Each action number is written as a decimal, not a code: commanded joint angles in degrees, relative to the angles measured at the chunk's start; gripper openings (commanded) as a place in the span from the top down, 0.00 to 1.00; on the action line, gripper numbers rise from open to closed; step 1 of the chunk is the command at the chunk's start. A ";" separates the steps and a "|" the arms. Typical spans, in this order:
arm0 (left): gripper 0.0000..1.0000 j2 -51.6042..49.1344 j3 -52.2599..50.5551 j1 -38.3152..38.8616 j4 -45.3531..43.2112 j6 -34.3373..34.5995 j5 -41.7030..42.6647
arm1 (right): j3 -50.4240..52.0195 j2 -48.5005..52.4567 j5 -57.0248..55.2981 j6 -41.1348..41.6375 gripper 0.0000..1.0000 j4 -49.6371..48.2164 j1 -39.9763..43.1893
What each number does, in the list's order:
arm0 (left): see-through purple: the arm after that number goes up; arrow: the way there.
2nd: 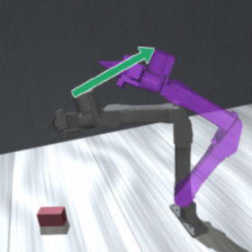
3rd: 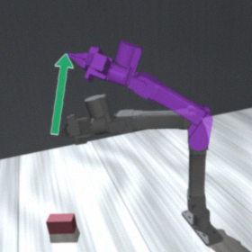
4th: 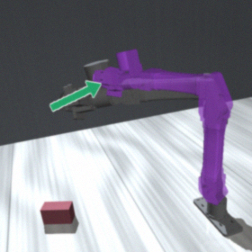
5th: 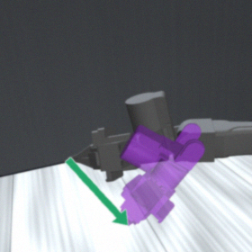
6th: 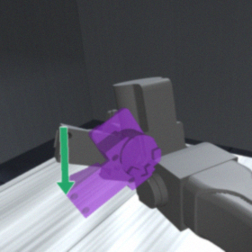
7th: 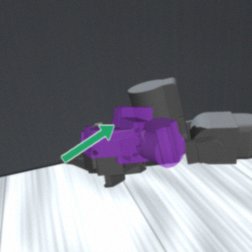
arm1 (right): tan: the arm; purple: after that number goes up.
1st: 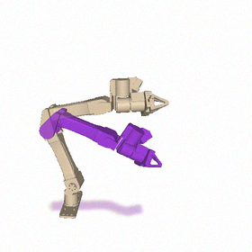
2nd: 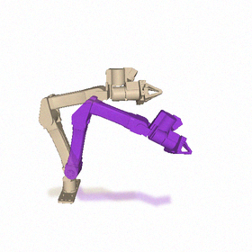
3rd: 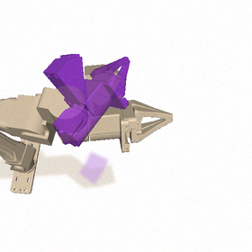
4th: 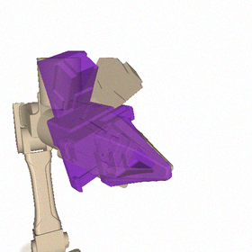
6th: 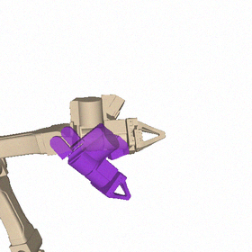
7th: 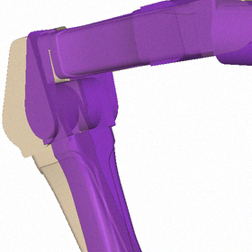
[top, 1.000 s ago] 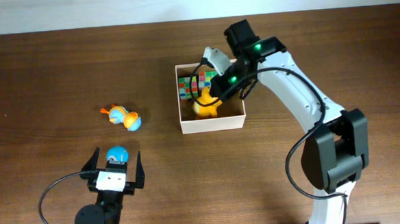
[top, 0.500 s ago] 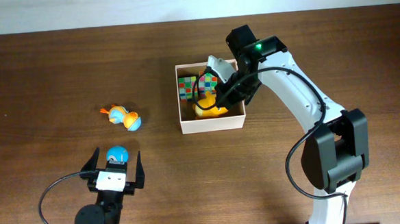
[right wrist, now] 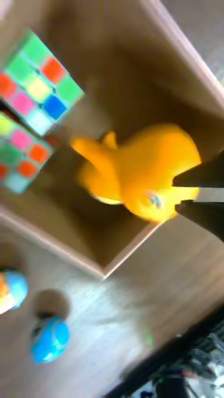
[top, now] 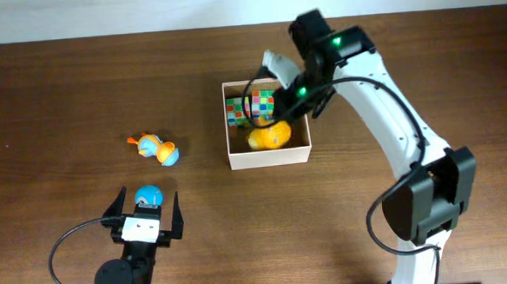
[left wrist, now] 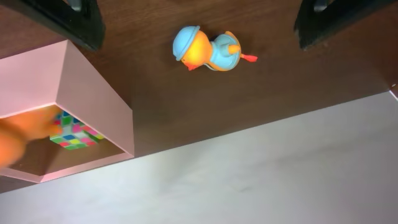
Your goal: Pack container
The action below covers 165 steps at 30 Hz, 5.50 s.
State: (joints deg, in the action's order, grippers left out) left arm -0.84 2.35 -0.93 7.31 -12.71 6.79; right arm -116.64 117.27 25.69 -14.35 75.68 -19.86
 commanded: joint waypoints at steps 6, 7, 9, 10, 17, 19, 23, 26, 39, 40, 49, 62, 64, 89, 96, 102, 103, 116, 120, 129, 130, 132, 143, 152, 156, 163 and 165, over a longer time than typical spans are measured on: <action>0.01 0.50 -0.39 -0.35 -0.13 -0.66 -0.42 | -7.74 -2.27 -2.56 -0.42 0.93 3.04 -0.26; 0.01 0.50 -0.39 -0.35 -0.13 -0.66 -0.42 | -7.72 -2.27 -3.15 -0.39 0.93 3.26 -0.26; 0.01 0.50 -0.39 -0.35 -0.13 -0.66 -0.42 | -7.65 -2.25 -3.76 -0.42 0.94 3.63 -0.26; 0.01 0.50 -0.39 -0.35 -0.13 -0.66 -0.42 | -7.65 -2.25 -3.87 -0.42 0.93 3.80 -0.26; 0.01 0.50 -0.39 -0.35 -0.13 -0.66 -0.42 | -6.14 -1.36 -3.45 -0.42 0.94 3.52 -0.79; 0.01 0.50 -0.39 -0.35 -0.13 -0.66 -0.42 | -5.35 -0.13 -3.48 -0.42 0.96 3.19 -1.62; 0.01 0.50 -0.39 -0.35 -0.13 -0.66 -0.42 | -4.74 2.78 -3.23 -0.39 0.96 1.42 -3.76; 0.01 0.50 -0.39 -0.35 -0.13 -0.66 -0.42 | -4.74 4.81 -3.26 -0.37 0.96 -0.26 -5.77; 0.01 0.50 -0.39 -0.35 -0.13 -0.66 -0.42 | -4.74 9.49 -3.30 -0.17 0.96 -2.40 -8.35; 0.01 0.50 -0.39 -0.35 -0.13 -0.66 -0.42 | -4.74 9.57 -3.50 -0.17 0.96 -2.32 -8.35; 0.01 0.50 -0.39 -0.35 -0.13 -0.66 -0.42 | -4.52 9.66 -10.69 -0.20 0.96 0.81 -7.58; 0.01 0.50 -0.39 -0.35 -0.13 -0.66 -0.42 | -4.52 9.66 -12.70 -0.17 0.96 5.40 1.36; 0.01 0.50 -0.39 -0.35 -0.13 -0.66 -0.42 | -4.52 9.66 -12.66 -0.17 0.96 5.84 2.69; 0.01 0.50 -0.39 -0.35 -0.13 -0.66 -0.42 | -4.52 9.64 -9.20 -0.20 0.96 8.72 2.36; 0.01 0.50 -0.39 -0.35 -0.13 -0.66 -0.42 | -4.48 9.64 -9.66 -0.13 0.96 9.05 -1.16; 0.01 0.50 -0.39 -0.35 -0.13 -0.66 -0.42 | -2.78 9.64 -9.66 1.33 0.96 8.90 -1.29; 0.01 0.50 -0.39 -0.35 -0.13 -0.66 -0.42 | -2.21 9.64 -9.66 1.31 0.96 8.76 -1.29; 0.01 0.50 -0.39 -0.35 -0.13 -0.66 -0.42 | 2.32 9.64 -9.86 1.29 0.96 4.85 -1.29; 0.01 0.50 -0.39 -0.35 -0.13 -0.66 -0.42 | 2.32 9.66 -10.14 1.07 0.96 4.28 -1.16; 0.01 0.50 -0.39 -0.35 -0.15 -0.66 -0.42 | 3.23 9.86 -12.90 0.85 0.96 3.56 -1.18; 0.01 0.50 -0.39 -0.35 -0.13 -0.66 -0.42 | 3.67 9.86 -12.92 0.83 0.96 3.32 -1.18; 0.01 0.50 -0.39 -0.35 -0.13 -0.66 -0.42 | 5.07 9.86 -12.92 0.63 0.96 2.36 -1.18; 0.01 0.50 -0.39 -0.35 -0.13 -0.66 -0.42 | 7.69 9.86 -12.94 0.37 0.96 -0.48 -1.01; 0.01 0.50 -0.39 -0.35 -0.13 -0.66 -0.42 | 1.09 9.84 -12.85 0.22 0.44 1.75 -1.03; 0.01 0.50 -0.39 -0.35 -0.13 -0.66 -0.42 | -3.21 9.84 -12.87 0.22 0.30 3.72 -1.03; 0.01 0.50 -0.39 -0.35 -0.13 -0.66 -0.42 | -4.85 9.86 -12.87 0.20 0.30 5.57 -1.03; 0.01 0.50 -0.39 -0.35 -0.13 -0.66 -0.42 | -4.85 9.86 -12.87 0.22 0.30 5.77 -1.05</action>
State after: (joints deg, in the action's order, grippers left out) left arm -0.84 2.35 -0.93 7.31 -12.71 6.79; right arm -120.51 125.89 13.28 -13.91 81.10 -20.88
